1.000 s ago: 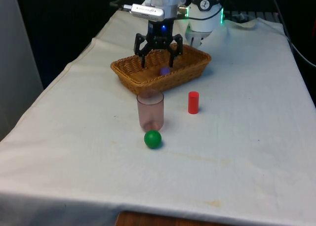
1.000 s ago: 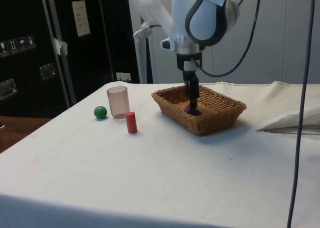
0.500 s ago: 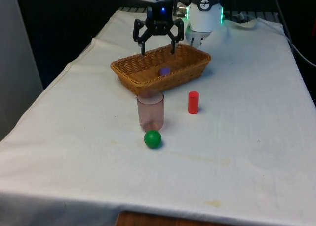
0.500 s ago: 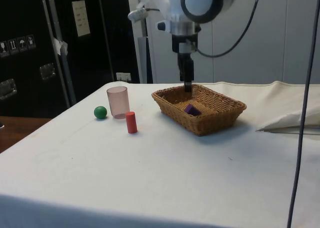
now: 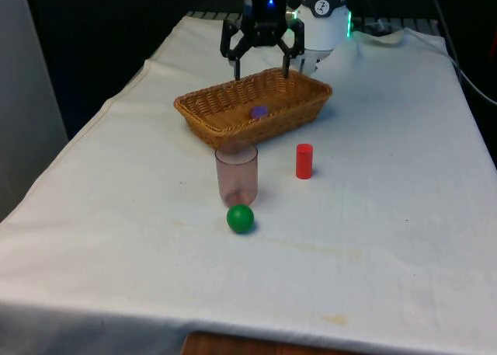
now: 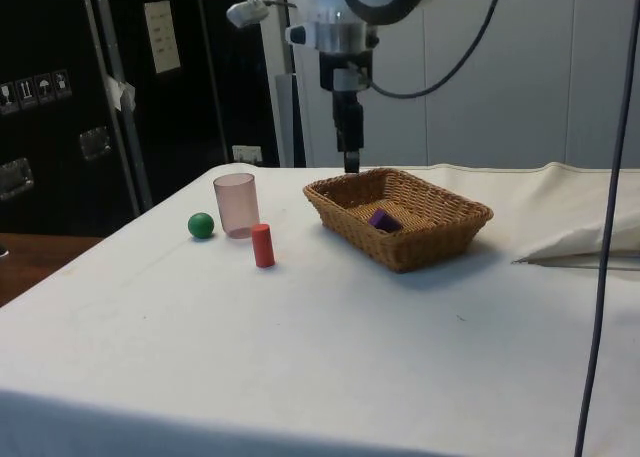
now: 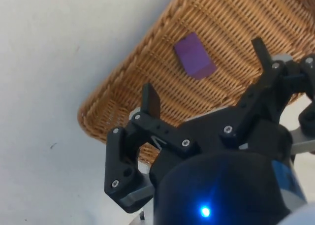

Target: Pick up the triangular block and place it into the basket.

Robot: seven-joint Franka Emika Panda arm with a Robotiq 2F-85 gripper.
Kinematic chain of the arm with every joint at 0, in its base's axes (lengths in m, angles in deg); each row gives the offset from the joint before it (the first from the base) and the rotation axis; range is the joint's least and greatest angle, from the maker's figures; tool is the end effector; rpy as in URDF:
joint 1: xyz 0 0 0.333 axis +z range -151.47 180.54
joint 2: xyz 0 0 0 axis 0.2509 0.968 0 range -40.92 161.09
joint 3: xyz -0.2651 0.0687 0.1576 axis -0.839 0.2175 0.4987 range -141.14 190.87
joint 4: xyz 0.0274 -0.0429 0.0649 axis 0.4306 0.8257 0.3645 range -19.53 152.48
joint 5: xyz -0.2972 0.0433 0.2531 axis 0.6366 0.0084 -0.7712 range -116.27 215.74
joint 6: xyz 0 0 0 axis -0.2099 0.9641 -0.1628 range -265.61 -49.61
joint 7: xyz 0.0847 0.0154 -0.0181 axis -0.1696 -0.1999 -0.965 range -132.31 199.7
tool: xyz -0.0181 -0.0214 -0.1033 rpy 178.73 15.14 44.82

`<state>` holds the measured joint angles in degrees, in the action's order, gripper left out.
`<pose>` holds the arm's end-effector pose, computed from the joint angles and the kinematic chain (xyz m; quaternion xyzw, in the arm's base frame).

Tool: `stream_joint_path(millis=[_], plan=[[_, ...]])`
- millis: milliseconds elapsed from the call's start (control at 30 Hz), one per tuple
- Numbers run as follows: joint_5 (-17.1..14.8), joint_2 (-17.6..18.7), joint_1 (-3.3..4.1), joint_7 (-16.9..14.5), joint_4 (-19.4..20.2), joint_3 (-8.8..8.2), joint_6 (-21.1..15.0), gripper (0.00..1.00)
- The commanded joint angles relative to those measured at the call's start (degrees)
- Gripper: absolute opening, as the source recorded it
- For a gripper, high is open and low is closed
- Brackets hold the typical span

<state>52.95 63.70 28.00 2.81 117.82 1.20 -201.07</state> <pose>0.4807 -0.0860 0.2805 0.9774 0.2035 0.0374 0.0434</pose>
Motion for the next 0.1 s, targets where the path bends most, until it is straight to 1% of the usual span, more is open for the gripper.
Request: stream_joint_path(millis=[0,33,67], plan=[[0.1,0.3,0.29,0.9,-0.8,0.29,0.7,1.0],[0.1,0.4,0.29,1.1,-1.0,0.52,1.0,1.0],[0.0,0.1,0.11,1.0,-1.0,0.8,0.9,1.0]])
